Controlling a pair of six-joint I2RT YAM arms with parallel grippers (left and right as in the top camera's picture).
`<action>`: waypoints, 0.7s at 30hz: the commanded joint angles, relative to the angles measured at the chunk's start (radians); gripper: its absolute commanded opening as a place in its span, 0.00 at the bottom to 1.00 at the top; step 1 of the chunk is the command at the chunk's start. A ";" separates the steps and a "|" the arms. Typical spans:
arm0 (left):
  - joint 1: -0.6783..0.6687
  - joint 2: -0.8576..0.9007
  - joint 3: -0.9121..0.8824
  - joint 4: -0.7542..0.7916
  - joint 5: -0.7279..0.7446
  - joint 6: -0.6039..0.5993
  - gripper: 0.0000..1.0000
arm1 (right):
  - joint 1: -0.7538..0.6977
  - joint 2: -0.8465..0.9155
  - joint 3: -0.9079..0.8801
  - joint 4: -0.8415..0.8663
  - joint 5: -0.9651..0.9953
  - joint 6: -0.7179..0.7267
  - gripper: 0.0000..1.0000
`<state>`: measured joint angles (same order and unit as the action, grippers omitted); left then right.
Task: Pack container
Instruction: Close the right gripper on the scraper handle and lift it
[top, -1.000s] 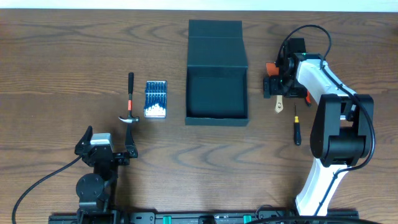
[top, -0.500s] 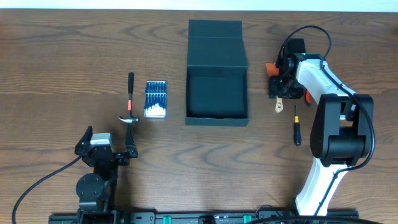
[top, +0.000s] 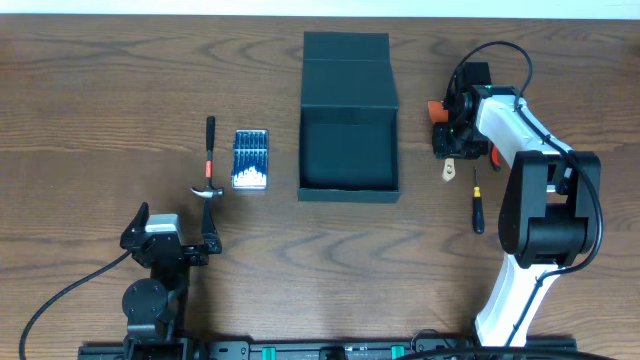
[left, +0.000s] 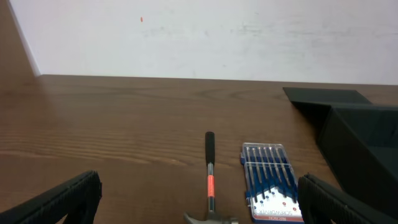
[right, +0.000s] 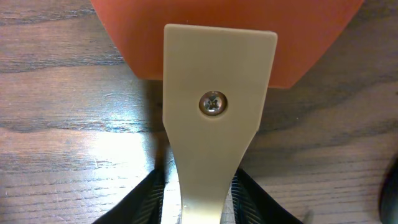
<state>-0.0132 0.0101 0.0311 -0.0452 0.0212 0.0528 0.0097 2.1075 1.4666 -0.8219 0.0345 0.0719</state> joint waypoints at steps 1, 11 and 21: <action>0.005 -0.006 -0.027 -0.021 -0.003 0.007 0.98 | 0.003 0.025 -0.010 -0.003 0.019 0.002 0.32; 0.005 -0.006 -0.027 -0.021 -0.003 0.007 0.98 | 0.003 0.025 -0.010 -0.003 0.022 0.002 0.16; 0.005 -0.006 -0.027 -0.021 -0.003 0.007 0.98 | 0.004 0.024 -0.003 -0.013 0.022 0.002 0.03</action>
<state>-0.0132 0.0101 0.0311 -0.0452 0.0212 0.0532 0.0097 2.1075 1.4666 -0.8249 0.0418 0.0719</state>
